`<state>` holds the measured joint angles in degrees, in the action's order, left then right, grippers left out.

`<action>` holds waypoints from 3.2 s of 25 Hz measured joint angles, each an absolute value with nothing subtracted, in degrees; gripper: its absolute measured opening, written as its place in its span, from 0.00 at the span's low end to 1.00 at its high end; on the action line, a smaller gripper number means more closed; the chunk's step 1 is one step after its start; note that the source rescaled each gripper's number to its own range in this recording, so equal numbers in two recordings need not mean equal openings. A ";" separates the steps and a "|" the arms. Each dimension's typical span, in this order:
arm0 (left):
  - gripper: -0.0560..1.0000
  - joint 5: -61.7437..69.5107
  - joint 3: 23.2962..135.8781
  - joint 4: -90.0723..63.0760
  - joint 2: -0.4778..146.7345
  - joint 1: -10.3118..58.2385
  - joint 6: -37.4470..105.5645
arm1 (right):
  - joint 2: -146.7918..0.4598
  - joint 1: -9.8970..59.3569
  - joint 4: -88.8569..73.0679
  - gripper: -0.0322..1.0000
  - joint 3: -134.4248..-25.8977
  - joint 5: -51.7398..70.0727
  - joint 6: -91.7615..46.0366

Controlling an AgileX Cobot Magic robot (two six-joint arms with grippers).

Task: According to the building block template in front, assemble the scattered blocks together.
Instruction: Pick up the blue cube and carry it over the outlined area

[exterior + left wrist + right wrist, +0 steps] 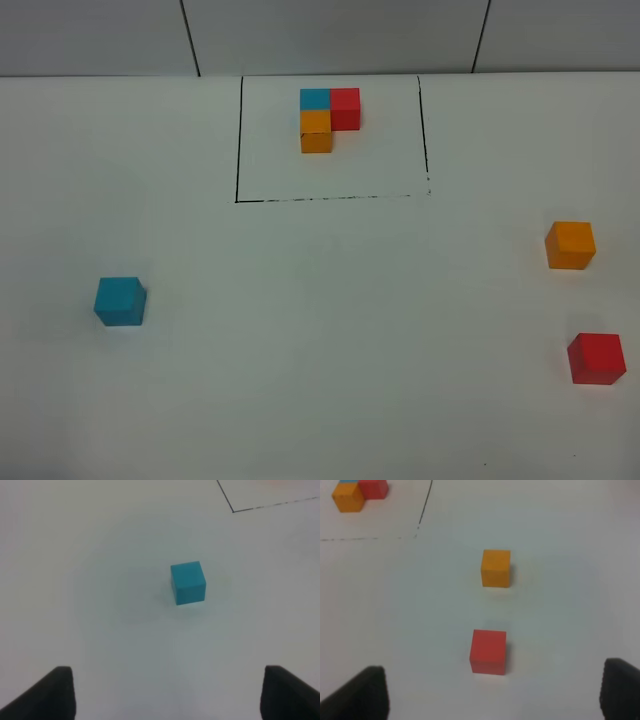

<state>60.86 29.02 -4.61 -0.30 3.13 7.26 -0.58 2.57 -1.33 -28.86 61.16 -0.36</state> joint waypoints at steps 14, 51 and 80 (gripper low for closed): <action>0.73 60.86 29.02 -4.61 -0.30 3.13 7.26 | -0.58 2.57 -1.33 0.73 -28.86 61.16 -0.36; 0.80 43.92 56.30 -7.13 93.14 8.46 -1.32 | -0.58 2.57 -1.33 0.73 -28.86 61.16 -0.36; 0.78 40.70 56.96 -3.27 98.83 8.91 -8.76 | -0.58 2.57 -1.33 0.73 -28.86 61.16 -0.36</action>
